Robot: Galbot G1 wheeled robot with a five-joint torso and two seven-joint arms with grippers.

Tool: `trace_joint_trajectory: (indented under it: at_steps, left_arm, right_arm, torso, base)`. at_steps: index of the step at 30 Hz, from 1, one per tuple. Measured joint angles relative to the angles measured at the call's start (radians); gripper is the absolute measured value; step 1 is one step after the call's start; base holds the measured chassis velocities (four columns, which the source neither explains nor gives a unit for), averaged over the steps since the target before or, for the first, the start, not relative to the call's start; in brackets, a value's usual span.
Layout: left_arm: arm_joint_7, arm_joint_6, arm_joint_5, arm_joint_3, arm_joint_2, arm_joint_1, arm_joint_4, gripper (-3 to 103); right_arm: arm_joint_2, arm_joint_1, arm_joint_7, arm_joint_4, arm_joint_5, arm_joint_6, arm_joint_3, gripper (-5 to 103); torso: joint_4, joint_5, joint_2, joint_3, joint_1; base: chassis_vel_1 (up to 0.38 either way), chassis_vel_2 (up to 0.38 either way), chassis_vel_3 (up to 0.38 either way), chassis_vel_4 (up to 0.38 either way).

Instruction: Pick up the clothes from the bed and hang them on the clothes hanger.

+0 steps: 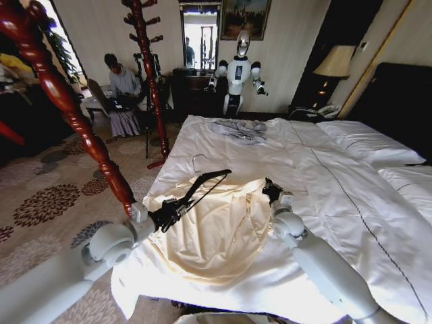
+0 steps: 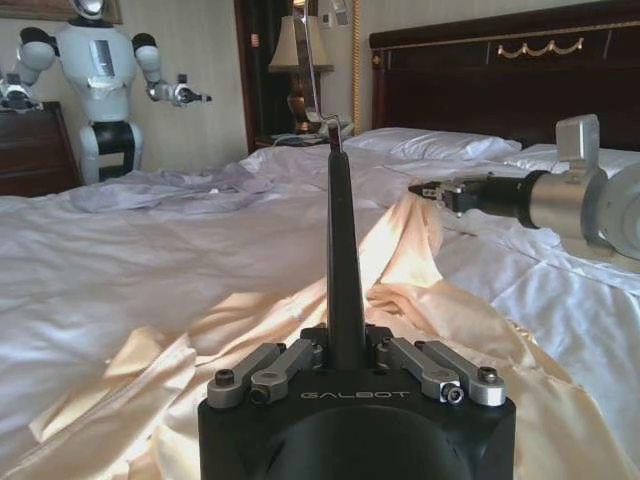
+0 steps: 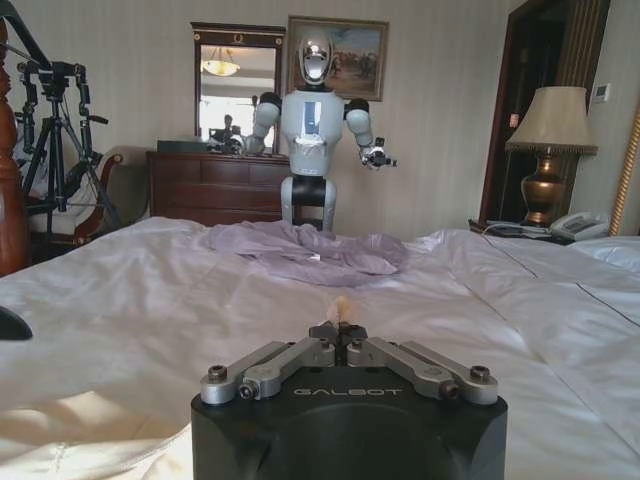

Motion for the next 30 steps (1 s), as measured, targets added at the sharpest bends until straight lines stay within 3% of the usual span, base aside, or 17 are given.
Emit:
trace_joint_trajectory:
  at_steps: [12, 18, 30]
  left_arm:
    - [0.117, -0.05, 0.034, 0.15, 0.018, -0.111, 0.128, 17]
    - [0.152, -0.069, 0.071, 0.208, -0.009, -0.148, 0.187, 17]
    - [0.185, -0.083, 0.067, 0.341, -0.09, -0.265, 0.276, 17]
  right_arm:
    - [-0.013, 0.009, -0.003, 0.032, 0.001, 0.003, 0.003, 1]
    - [-0.032, 0.004, -0.005, 0.065, 0.018, 0.003, -0.001, 1]
    - [-0.068, -0.011, -0.002, 0.13, 0.058, -0.004, 0.008, 1]
  torso:
    - [-0.0002, 0.0, 0.0, 0.0, 0.0]
    - [-0.0001, -0.0001, 0.0, 0.0, 0.0]
    - [-0.0002, 0.0002, 0.0, 0.0, 0.0]
  base:
    - [0.0, 0.0, 0.0, 0.0]
    - [0.0, 0.0, 0.0, 0.0]
    - [0.0, 0.0, 0.0, 0.0]
